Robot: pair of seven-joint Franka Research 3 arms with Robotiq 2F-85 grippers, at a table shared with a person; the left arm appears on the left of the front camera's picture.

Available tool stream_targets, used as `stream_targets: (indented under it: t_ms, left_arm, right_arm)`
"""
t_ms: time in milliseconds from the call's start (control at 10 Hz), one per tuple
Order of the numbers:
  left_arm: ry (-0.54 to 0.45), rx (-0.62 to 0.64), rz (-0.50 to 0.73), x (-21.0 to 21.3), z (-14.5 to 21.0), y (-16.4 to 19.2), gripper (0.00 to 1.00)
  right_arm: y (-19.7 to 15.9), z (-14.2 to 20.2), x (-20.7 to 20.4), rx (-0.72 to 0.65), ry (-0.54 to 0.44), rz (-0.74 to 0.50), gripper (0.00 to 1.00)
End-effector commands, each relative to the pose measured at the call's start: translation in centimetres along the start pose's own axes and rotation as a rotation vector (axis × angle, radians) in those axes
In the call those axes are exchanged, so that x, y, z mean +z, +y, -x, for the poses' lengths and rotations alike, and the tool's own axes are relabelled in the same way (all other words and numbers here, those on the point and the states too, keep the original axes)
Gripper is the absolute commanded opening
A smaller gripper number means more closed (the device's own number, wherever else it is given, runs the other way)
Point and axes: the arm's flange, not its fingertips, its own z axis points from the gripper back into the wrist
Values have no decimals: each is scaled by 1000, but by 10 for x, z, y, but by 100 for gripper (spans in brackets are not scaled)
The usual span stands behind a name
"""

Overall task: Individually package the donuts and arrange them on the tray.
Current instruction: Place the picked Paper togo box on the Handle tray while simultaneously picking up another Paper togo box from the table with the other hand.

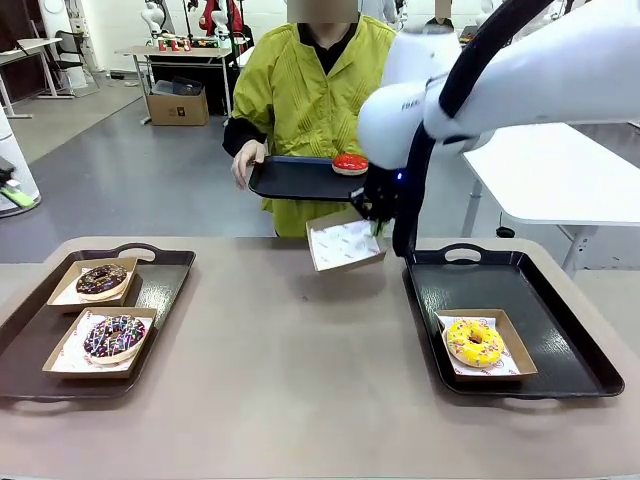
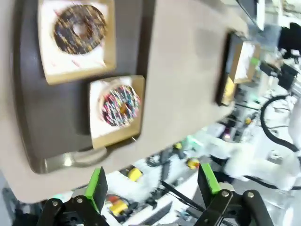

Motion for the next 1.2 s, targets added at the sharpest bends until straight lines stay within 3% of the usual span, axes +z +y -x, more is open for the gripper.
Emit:
stream_targets:
  t_ms: [0, 200, 400, 900, 1100]
  left_arm:
    - [-35, -28, 190, 13, 14, 21, 100]
    - [-130, -64, 412, 31, 34, 58, 100]
    - [-196, -63, 537, 35, 47, 91, 100]
    - [-127, 63, 608, 34, 15, 171, 100]
    - [-122, 80, 584, 18, 24, 164, 100]
  right_arm:
    - [-1, -9, 24, -59, -6, 6, 0]
    - [-9, -22, 44, -107, 2, -21, 0]
    - [-19, -33, 45, -147, 18, -46, 0]
    - [-37, -44, 30, -217, 43, -73, 0]
    - [-40, -48, 22, -232, 61, -68, 0]
